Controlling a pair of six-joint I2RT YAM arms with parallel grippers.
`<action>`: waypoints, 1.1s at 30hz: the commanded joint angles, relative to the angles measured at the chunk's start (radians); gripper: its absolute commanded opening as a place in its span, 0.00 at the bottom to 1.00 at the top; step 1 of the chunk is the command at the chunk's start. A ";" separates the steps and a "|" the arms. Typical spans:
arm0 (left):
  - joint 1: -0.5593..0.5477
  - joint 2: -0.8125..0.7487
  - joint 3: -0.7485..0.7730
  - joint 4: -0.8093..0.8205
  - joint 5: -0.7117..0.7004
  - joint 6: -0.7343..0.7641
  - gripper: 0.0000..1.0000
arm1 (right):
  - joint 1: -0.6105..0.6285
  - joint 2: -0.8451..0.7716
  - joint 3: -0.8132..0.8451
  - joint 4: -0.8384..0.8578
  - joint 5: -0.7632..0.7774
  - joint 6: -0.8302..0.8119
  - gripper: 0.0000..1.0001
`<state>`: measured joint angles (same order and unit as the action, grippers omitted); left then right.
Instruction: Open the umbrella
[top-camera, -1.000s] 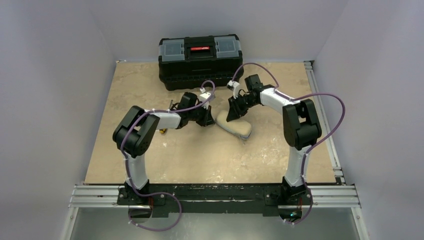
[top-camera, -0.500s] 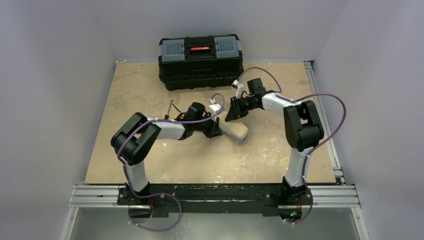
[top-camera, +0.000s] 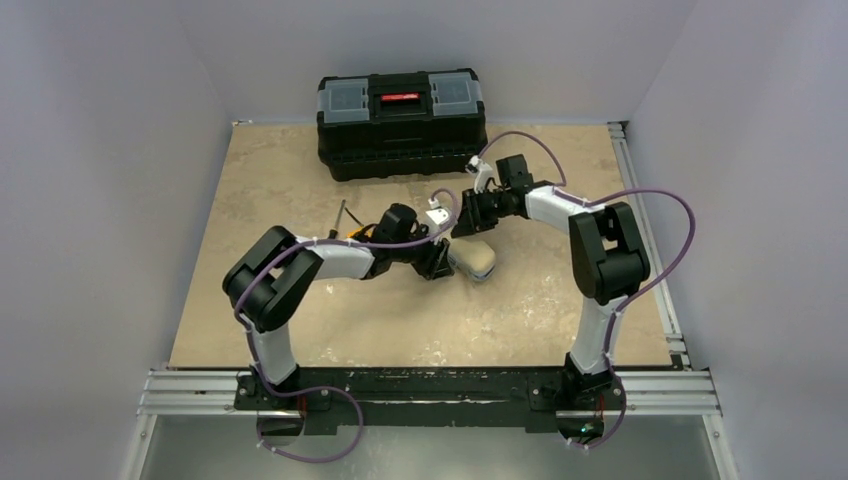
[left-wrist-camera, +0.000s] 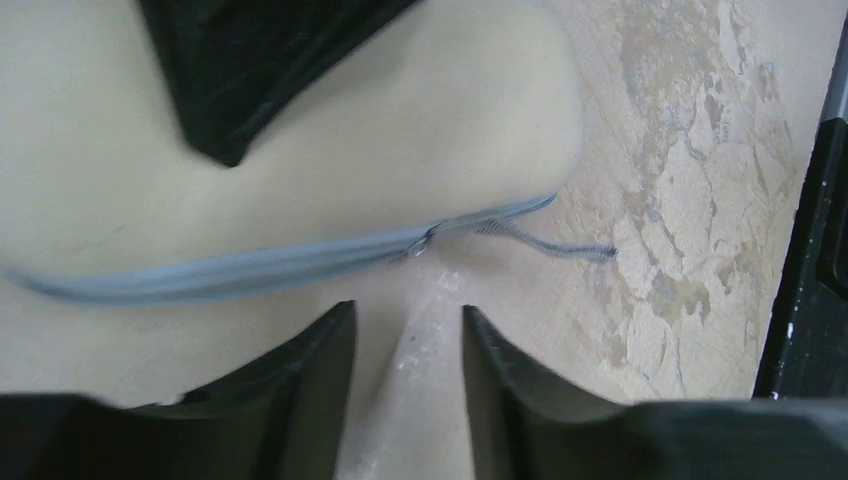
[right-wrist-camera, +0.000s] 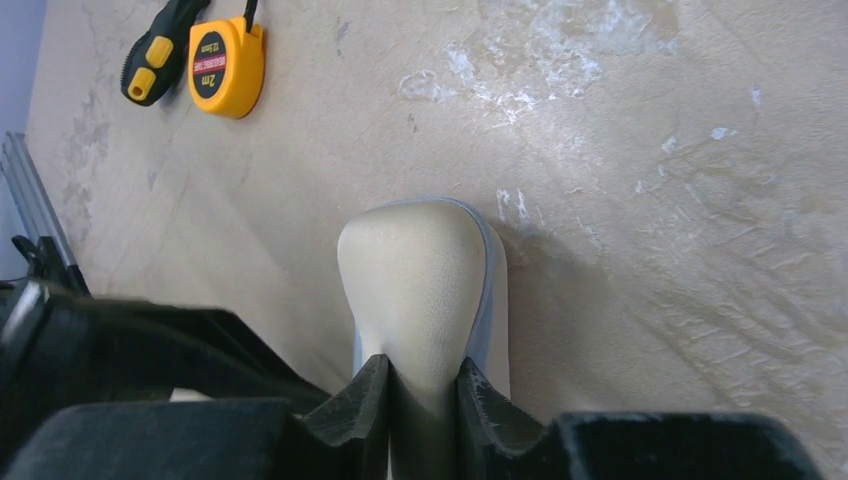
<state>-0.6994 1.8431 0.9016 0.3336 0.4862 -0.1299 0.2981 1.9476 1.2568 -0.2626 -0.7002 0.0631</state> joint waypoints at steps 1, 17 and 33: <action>0.096 -0.114 0.011 -0.064 0.058 -0.001 0.50 | -0.011 -0.060 0.065 -0.067 0.033 -0.102 0.34; 0.238 -0.305 -0.035 -0.194 0.024 0.072 0.62 | -0.008 0.032 0.228 -0.573 -0.167 -0.380 0.46; 0.286 -0.385 -0.046 -0.244 0.050 0.014 0.61 | 0.107 -0.014 0.250 -0.482 -0.297 -0.309 0.43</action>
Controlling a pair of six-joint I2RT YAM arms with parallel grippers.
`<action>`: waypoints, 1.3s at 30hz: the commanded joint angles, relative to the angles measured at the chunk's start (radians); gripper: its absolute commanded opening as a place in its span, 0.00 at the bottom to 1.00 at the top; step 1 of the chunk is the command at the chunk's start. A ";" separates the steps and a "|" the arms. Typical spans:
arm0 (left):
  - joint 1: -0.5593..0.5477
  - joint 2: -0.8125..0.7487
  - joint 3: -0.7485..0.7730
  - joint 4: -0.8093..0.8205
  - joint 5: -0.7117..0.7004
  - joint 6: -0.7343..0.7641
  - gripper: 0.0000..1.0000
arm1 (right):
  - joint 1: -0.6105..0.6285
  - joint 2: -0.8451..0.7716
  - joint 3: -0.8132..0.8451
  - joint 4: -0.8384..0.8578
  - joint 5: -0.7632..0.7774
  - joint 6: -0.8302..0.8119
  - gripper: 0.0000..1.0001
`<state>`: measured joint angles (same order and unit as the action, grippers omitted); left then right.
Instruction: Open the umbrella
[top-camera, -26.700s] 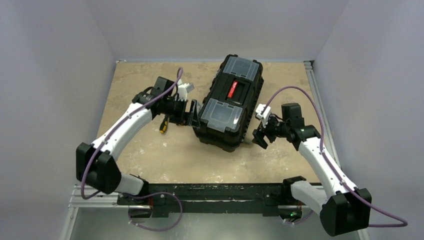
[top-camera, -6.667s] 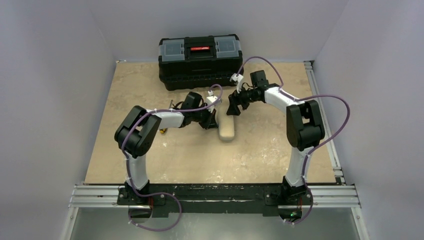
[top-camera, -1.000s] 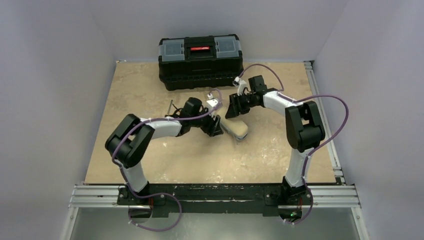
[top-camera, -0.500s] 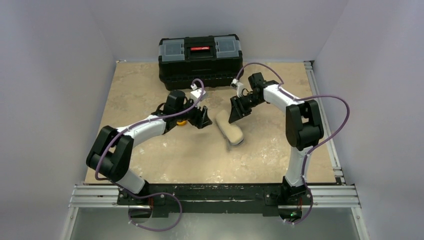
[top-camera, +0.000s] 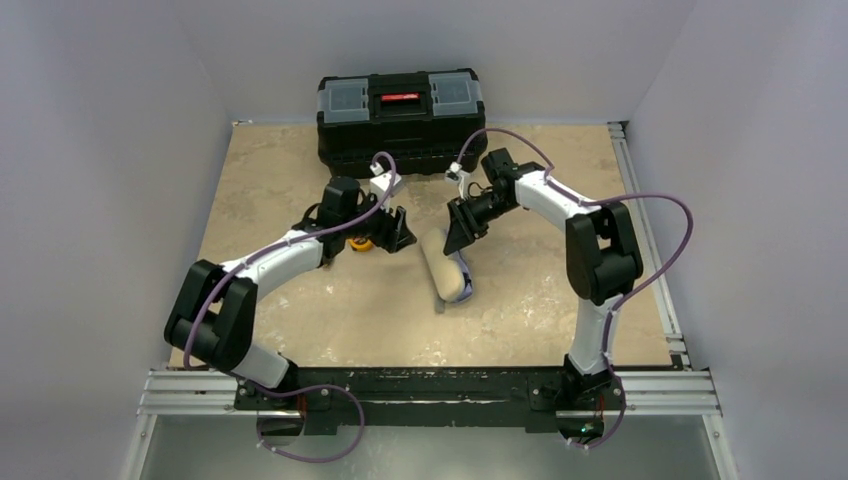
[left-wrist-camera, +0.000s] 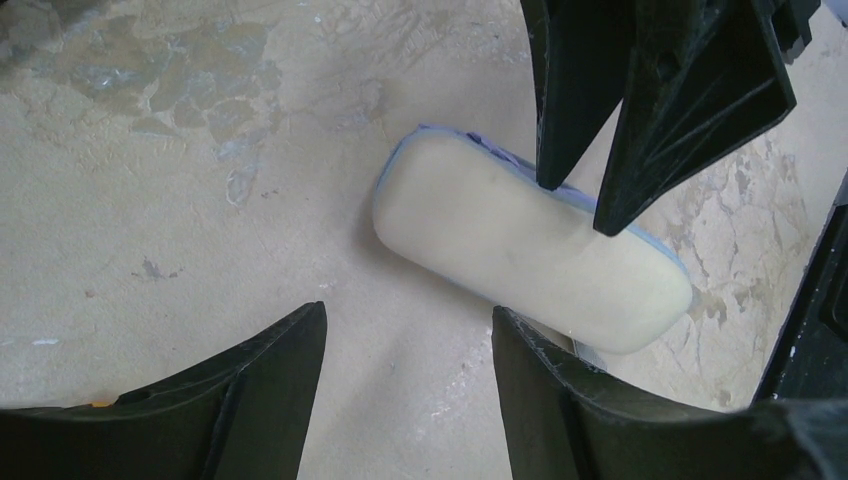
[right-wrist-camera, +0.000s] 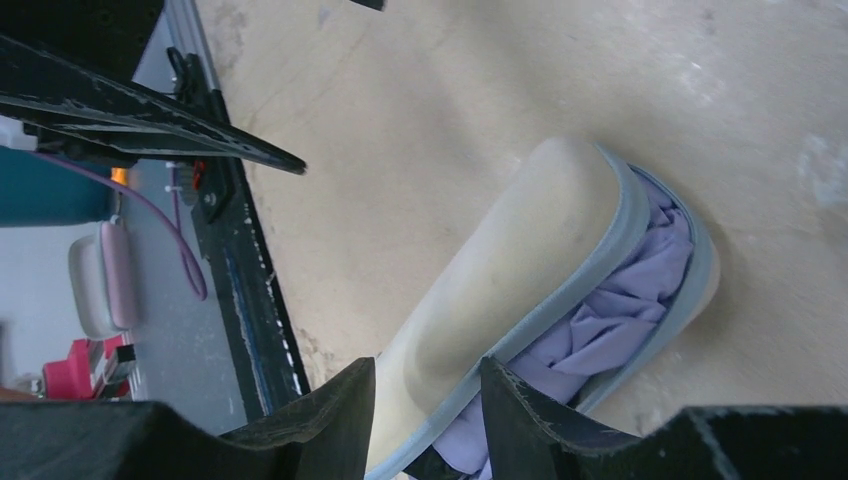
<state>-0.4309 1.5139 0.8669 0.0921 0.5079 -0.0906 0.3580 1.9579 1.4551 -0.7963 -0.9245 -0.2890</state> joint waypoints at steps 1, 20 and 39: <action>0.022 -0.061 -0.011 -0.006 0.033 -0.028 0.61 | 0.061 -0.020 0.059 0.062 -0.073 0.049 0.44; 0.111 -0.062 0.010 -0.071 0.047 -0.151 0.61 | 0.239 0.058 0.102 0.143 -0.024 0.049 0.60; 0.095 -0.042 0.018 -0.126 0.085 -0.047 0.56 | -0.021 -0.316 -0.314 0.461 0.459 0.381 0.12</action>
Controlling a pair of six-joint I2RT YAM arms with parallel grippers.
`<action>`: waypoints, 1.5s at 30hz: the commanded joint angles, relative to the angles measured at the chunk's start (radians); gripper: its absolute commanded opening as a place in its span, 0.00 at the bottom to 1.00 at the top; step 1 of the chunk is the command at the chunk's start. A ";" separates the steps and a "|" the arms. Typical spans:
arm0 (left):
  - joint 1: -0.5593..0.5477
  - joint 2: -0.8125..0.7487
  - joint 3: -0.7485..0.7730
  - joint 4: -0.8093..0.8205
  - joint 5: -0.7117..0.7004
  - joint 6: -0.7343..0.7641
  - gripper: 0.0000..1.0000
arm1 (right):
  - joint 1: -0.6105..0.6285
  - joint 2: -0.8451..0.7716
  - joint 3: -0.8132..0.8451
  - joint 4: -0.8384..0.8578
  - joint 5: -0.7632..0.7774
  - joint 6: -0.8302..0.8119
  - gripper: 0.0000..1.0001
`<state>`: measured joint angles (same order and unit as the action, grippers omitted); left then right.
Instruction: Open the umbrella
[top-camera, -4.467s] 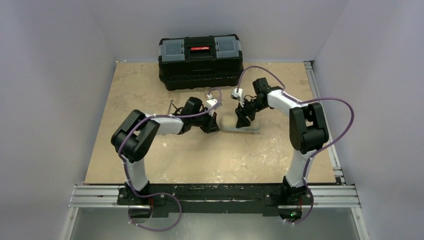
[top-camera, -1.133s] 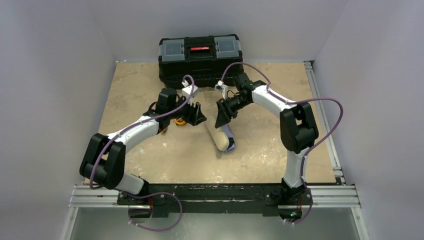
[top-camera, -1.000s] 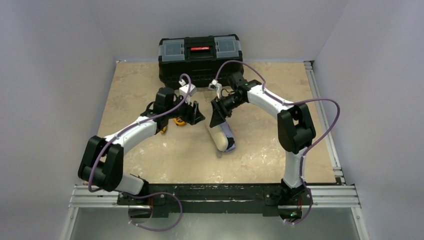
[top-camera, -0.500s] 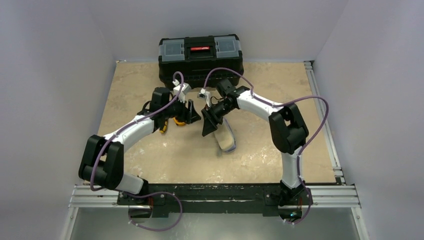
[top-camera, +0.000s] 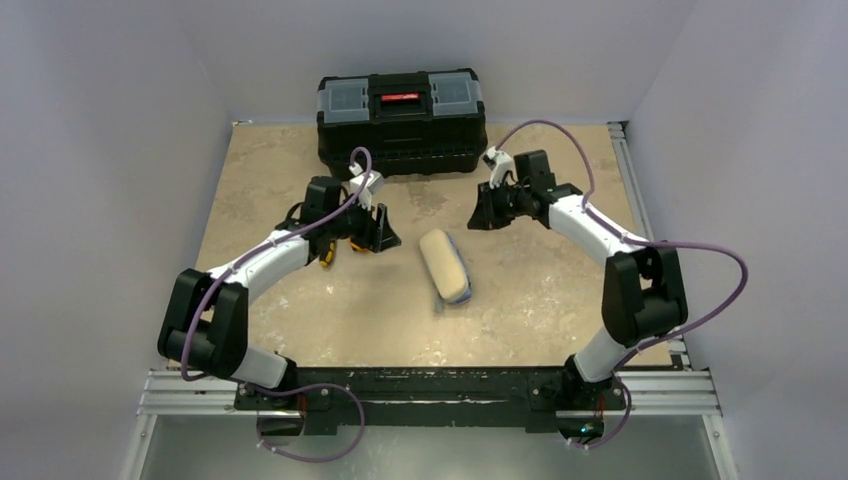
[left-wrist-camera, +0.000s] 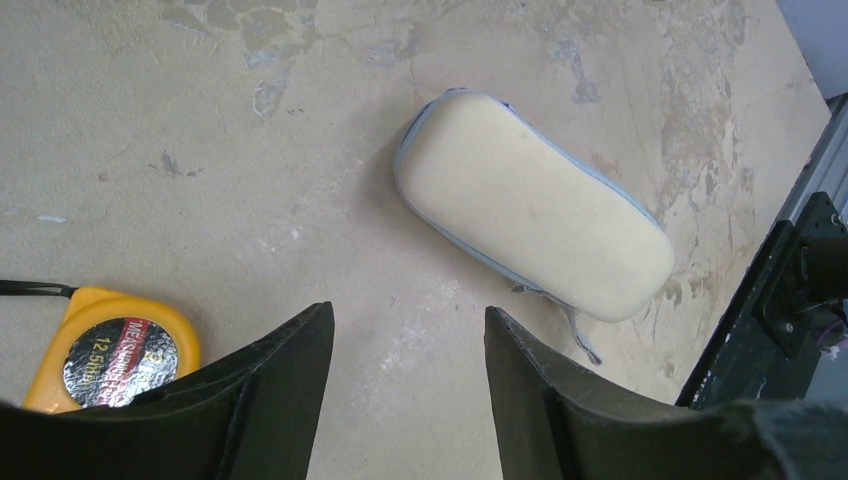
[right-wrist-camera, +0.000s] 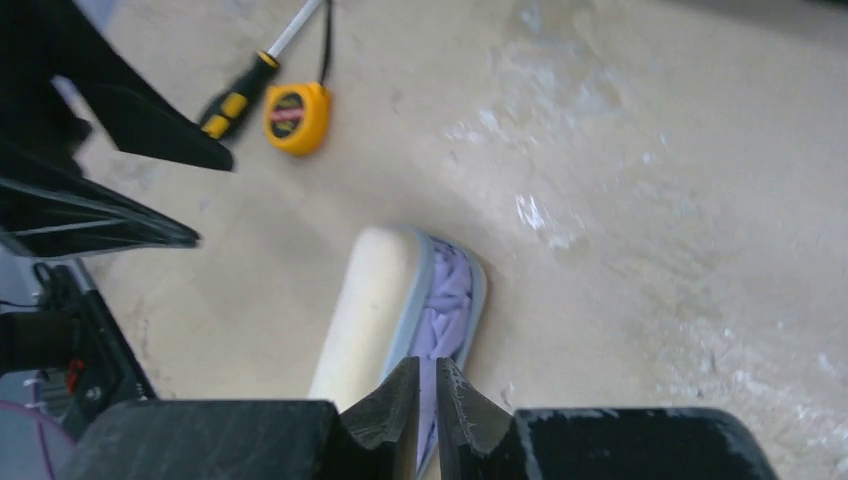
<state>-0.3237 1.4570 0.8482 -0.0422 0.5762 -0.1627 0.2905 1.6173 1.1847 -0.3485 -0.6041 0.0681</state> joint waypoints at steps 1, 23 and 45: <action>-0.017 0.020 0.037 0.007 0.017 0.026 0.56 | 0.057 0.033 -0.041 0.010 0.136 0.021 0.13; -0.040 0.038 0.042 0.018 -0.024 0.009 0.56 | 0.247 0.191 0.102 -0.109 0.184 -0.001 0.61; -0.007 -0.086 0.017 -0.050 -0.070 0.048 0.56 | 0.364 0.163 -0.014 -0.164 0.485 -0.113 0.00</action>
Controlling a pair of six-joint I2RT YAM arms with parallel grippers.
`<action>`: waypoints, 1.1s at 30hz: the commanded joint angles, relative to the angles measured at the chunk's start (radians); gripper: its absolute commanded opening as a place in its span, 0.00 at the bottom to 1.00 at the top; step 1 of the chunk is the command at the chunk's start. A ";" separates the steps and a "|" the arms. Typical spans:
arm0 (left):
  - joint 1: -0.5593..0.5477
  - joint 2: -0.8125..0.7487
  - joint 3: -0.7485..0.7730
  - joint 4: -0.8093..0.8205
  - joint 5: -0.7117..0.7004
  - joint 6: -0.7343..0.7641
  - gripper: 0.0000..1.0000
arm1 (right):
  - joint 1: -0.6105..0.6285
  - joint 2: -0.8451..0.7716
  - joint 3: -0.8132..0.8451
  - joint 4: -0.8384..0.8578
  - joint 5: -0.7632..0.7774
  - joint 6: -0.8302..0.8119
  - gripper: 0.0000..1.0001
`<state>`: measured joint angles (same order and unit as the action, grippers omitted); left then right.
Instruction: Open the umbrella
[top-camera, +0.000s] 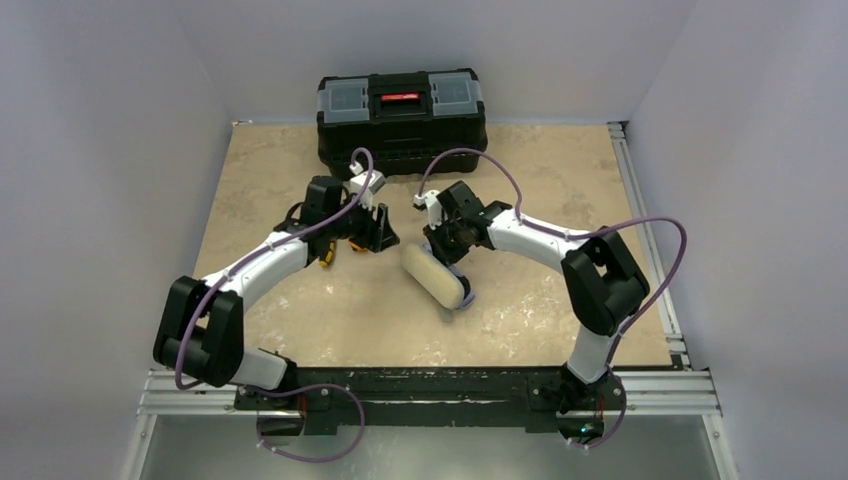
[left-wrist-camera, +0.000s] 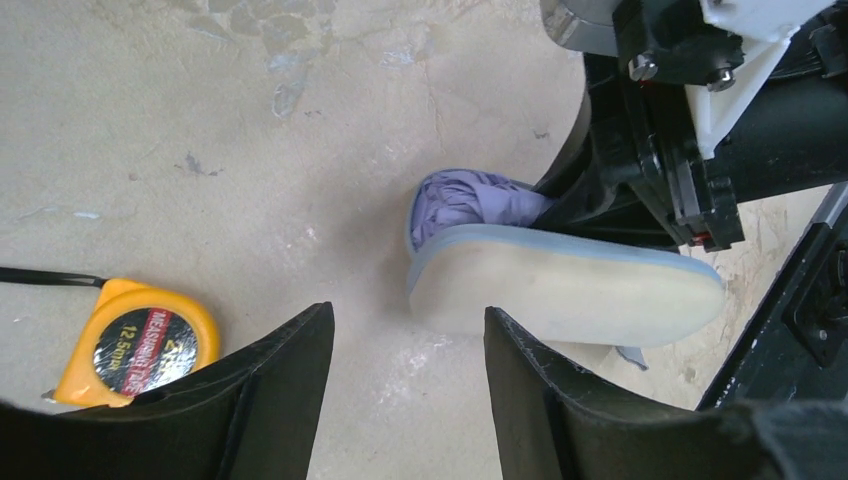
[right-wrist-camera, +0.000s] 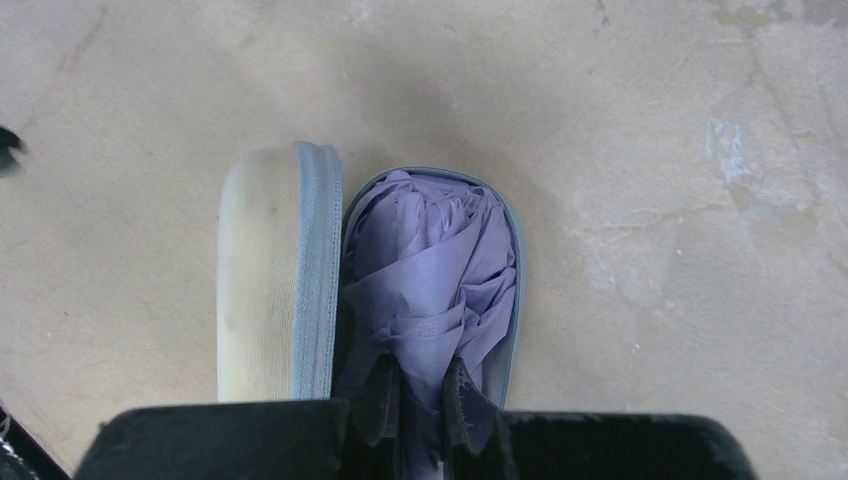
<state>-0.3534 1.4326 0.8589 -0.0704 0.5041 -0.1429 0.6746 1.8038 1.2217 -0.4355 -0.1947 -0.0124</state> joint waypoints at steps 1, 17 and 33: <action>0.027 -0.072 0.006 -0.028 0.006 0.036 0.56 | -0.025 -0.049 -0.036 -0.078 0.078 -0.043 0.00; 0.027 -0.040 0.052 0.031 0.123 -0.078 0.65 | -0.095 -0.266 -0.021 0.031 -0.066 -0.151 0.00; 0.319 -0.084 0.147 -0.068 0.116 -0.281 1.00 | -0.069 -0.222 0.197 0.068 -0.240 -0.024 0.00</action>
<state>-0.1669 1.3911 0.9493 -0.1226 0.6395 -0.3279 0.5087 1.5646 1.3552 -0.4355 -0.3866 -0.0864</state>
